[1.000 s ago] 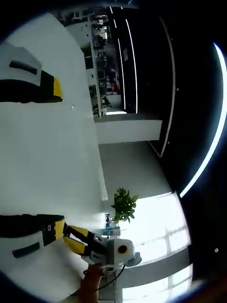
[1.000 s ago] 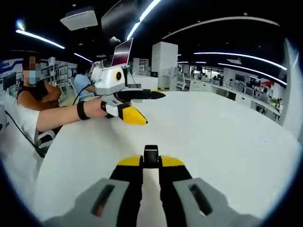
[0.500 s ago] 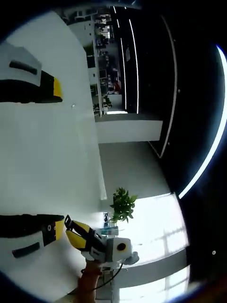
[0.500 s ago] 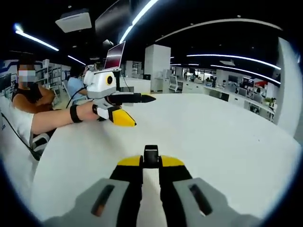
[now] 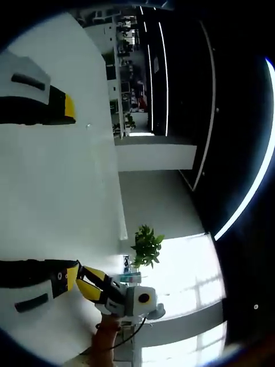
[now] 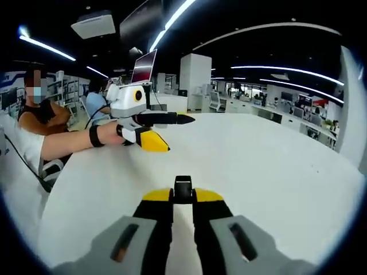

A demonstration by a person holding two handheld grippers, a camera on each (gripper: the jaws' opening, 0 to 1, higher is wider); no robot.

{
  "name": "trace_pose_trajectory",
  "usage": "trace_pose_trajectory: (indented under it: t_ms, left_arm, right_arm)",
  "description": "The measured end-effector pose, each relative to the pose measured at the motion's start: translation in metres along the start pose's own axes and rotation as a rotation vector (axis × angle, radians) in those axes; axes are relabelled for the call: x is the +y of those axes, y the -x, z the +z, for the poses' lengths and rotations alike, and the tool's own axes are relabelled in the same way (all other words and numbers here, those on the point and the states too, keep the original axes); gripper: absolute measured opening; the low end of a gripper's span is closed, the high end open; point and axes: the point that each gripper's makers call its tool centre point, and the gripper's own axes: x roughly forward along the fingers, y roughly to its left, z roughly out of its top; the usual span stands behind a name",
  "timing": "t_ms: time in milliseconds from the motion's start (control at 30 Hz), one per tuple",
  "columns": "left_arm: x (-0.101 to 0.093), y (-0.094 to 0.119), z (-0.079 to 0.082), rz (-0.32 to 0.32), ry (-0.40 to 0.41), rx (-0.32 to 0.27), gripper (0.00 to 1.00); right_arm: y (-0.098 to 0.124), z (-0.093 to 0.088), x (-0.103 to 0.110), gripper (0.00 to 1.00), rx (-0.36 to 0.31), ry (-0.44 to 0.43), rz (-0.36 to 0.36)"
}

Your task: Snap the two parts of the plastic buckle together until the buckle closes and remains connected.

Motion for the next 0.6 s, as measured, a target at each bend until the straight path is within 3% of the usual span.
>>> trace_pose_trajectory:
  t_ms: [267,600]
  left_arm:
    - [0.001,0.002,-0.001,-0.001,0.016,0.003,0.99]
    - [-0.004,0.002,-0.003,-0.004,0.008,0.01,0.99]
  right_arm:
    - [-0.001,0.006,-0.012,0.1,-0.023,-0.004,-0.023]
    - [-0.004,0.008,-0.035,0.1,-0.004,-0.003,-0.06]
